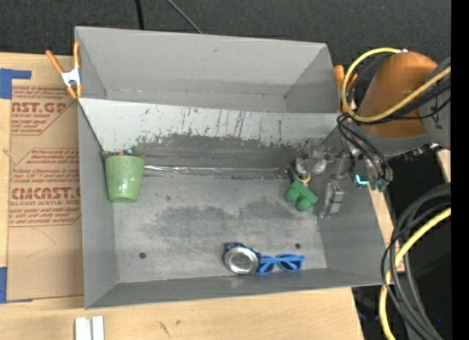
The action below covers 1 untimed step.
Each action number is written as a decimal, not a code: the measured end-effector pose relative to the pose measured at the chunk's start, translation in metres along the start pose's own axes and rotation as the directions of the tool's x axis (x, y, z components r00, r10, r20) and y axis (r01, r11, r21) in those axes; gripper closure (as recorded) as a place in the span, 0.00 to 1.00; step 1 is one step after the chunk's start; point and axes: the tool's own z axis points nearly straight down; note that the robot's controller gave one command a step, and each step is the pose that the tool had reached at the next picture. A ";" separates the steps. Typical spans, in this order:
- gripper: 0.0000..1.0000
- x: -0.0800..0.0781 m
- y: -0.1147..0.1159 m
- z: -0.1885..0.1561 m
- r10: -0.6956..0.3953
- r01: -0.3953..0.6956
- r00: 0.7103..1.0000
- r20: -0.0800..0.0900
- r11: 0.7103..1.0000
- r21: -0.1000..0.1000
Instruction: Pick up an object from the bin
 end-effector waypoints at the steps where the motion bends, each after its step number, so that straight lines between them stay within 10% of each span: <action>1: 0.00 -0.018 0.008 0.056 0.049 -0.048 0.999 0.019 0.999 -0.009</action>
Offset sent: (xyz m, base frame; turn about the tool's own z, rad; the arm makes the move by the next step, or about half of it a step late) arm 0.0124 -0.0001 -0.0565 0.0552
